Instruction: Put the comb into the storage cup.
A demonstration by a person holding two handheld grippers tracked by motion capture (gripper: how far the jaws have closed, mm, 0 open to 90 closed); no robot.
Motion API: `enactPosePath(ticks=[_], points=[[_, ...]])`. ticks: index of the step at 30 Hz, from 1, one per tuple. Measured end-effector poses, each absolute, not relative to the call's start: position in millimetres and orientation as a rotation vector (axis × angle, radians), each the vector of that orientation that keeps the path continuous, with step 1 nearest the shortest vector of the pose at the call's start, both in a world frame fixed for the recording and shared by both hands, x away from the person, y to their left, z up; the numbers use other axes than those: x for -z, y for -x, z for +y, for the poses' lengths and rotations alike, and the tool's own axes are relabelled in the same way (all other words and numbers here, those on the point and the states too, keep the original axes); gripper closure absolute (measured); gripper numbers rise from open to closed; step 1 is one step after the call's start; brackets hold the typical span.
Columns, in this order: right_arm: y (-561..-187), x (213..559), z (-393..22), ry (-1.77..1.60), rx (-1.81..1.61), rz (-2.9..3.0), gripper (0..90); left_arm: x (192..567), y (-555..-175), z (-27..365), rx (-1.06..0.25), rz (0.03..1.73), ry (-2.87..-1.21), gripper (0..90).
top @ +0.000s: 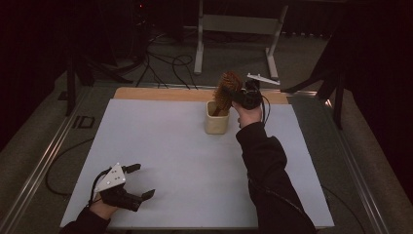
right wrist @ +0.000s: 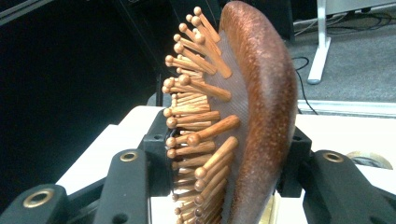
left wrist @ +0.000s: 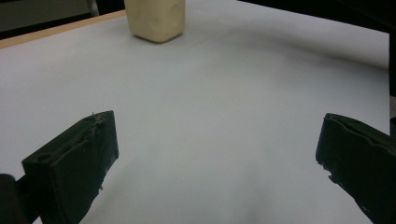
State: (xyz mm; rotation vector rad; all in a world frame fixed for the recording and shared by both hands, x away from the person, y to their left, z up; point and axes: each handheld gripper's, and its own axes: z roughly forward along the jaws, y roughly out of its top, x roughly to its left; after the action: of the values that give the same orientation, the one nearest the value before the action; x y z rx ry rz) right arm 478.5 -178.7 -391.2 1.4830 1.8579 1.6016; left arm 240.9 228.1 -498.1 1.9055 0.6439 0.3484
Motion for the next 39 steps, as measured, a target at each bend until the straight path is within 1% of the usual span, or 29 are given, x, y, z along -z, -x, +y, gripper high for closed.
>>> enactPosePath(ticks=[15, 33, 39], points=[[-481.1, 403.2, -182.5, -1.510, -1.605, 1.872, 50.8, 498.9, -241.4, 227.9, -0.342, 0.641, -1.906, 0.0], [-486.1, 410.4, -195.6, -1.523, -1.621, 1.874, 46.0, 500.0, -242.1, 226.2, -0.334, 0.637, -1.909, 0.0], [-485.9, 410.1, -193.8, -1.507, -1.607, 1.879, 43.6, 499.4, -241.7, 226.6, -0.336, 0.636, -1.908, 0.0]])
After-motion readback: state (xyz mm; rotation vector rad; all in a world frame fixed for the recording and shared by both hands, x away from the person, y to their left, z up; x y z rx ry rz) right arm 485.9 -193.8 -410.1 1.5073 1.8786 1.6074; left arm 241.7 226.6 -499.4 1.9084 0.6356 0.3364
